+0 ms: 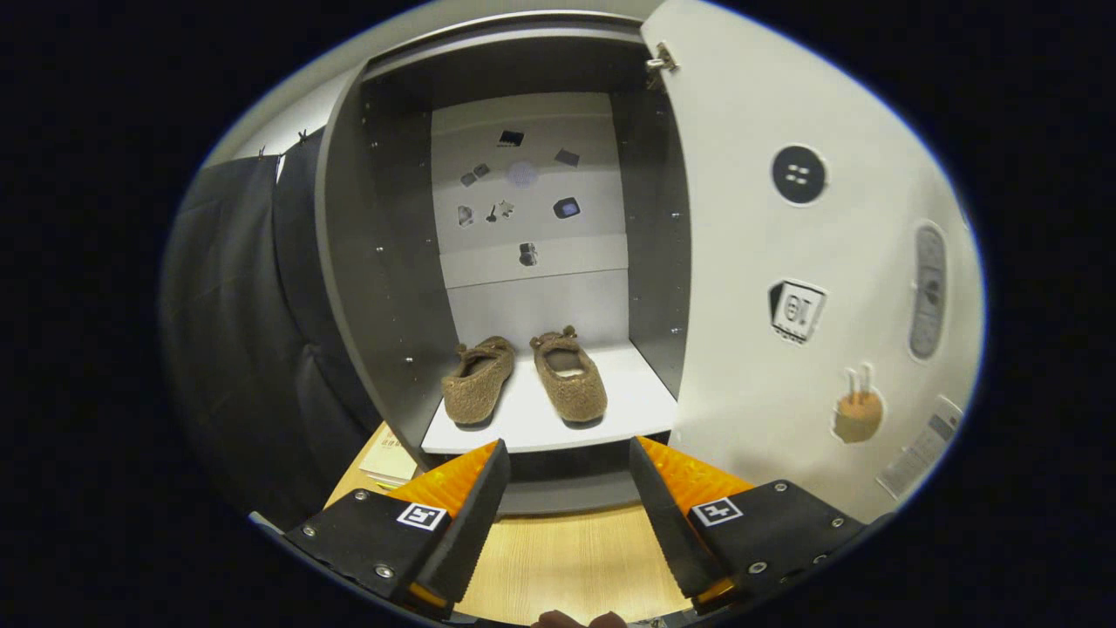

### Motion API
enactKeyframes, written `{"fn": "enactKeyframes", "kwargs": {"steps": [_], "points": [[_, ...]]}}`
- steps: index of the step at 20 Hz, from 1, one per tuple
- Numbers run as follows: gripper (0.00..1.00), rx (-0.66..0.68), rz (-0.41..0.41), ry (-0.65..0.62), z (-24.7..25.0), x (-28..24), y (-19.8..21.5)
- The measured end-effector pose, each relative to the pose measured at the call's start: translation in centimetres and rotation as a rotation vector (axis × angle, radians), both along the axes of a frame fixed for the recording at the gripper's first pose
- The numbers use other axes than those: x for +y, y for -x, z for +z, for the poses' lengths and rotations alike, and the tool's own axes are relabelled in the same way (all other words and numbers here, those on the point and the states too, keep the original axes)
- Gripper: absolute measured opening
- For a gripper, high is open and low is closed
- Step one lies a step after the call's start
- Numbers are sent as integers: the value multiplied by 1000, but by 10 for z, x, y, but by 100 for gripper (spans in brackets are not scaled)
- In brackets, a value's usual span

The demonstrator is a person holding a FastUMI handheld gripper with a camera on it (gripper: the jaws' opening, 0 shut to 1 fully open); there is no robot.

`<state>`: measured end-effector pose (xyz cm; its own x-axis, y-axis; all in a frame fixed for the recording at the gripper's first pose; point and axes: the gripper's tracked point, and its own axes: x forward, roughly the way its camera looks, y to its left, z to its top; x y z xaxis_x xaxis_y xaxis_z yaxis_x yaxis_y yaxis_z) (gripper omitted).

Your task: Open the shoe cabinet door, grab the shoes and put them into the shoe cabinet, then close the shoe cabinet door.

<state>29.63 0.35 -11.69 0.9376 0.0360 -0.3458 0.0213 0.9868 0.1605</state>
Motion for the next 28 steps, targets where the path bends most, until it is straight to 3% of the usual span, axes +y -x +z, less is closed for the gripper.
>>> {"fn": "enactKeyframes", "kwargs": {"steps": [11,15,20,28], "points": [[88,-83,153,-43,-5,-50,159],[88,-162,142,-43,11,-79,193],[88,-203,126,-30,24,-122,211],[88,-221,36,-46,26,-211,185]]}}
